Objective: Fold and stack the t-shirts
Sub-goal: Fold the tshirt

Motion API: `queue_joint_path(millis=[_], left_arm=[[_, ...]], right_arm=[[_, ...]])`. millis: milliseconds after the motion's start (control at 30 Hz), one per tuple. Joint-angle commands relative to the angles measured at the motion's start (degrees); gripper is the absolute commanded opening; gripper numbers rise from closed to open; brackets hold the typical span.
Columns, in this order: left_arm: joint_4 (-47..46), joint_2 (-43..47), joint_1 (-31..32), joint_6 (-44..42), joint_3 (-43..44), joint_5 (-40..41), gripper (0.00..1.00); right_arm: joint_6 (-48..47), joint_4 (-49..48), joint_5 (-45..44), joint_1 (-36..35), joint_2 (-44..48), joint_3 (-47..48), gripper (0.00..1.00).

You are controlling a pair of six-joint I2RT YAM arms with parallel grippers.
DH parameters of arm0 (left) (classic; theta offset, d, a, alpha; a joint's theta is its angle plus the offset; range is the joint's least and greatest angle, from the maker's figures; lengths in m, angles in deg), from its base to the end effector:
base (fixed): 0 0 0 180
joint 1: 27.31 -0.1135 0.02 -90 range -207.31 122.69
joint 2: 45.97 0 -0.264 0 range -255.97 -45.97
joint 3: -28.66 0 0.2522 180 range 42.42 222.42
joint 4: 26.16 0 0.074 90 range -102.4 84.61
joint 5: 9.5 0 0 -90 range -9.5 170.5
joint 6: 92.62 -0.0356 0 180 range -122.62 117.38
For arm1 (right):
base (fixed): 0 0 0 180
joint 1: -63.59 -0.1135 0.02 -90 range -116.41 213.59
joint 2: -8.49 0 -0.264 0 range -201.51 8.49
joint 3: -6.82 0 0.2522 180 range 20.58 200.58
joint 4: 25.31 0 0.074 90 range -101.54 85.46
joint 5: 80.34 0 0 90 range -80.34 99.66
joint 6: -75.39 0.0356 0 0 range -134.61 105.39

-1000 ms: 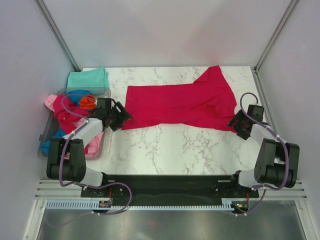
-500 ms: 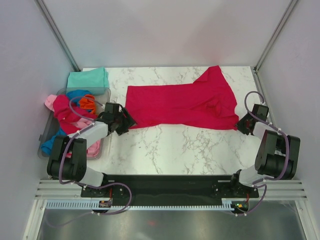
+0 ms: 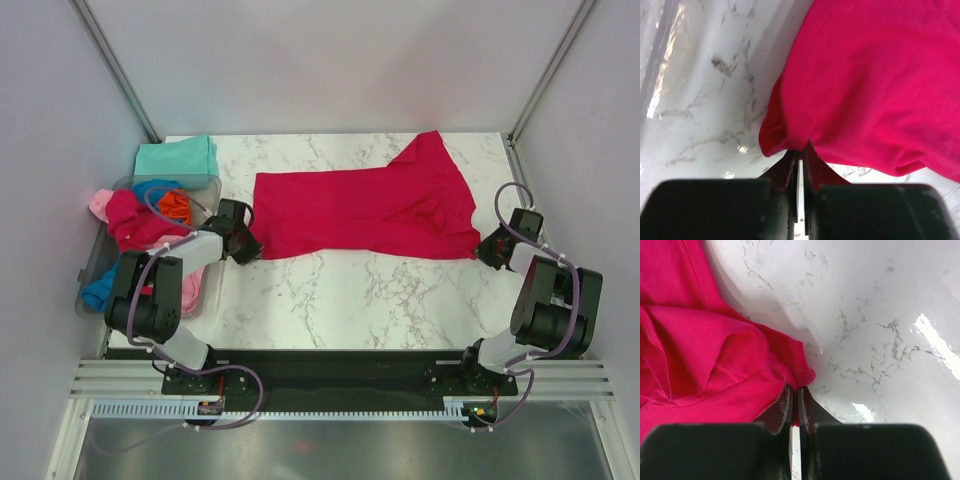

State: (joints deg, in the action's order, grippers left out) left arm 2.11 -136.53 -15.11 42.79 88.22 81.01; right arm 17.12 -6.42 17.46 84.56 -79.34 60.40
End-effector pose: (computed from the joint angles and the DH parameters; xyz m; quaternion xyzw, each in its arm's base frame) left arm 0.2882 -0.0620 0.1534 -0.2767 0.9237 -0.1239 0.2342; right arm 0.2669 -0.0971 0.1479 0.4008 0.8577 0.0938 0.3080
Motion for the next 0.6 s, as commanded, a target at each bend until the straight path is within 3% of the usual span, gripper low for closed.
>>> queue_joint_path(millis=[0,100,167,367,567], left_arm=[[2.37,-3.91,-0.43,-2.07,3.05,4.94,0.02],[9.22,-3.05,-0.43,-4.27,9.12,9.04,0.02],[10.37,2.46,-0.52,-5.85,9.48,10.38,0.02],[13.36,11.02,-0.52,-6.39,5.53,10.74,0.02],[14.33,19.36,-0.43,-4.11,-2.28,3.8,0.02]], right_arm=[[-0.61,-0.03,-0.06,1.26,-0.59,0.27,0.0],[1.22,0.5,1.61,5.47,0.9,0.09,0.0],[1.85,1.37,2.57,8.9,3.44,0.0,0.0],[3.43,5.77,2.58,11.02,9.78,0.36,0.0],[0.01,13.23,1.44,13.65,13.56,0.71,0.0]])
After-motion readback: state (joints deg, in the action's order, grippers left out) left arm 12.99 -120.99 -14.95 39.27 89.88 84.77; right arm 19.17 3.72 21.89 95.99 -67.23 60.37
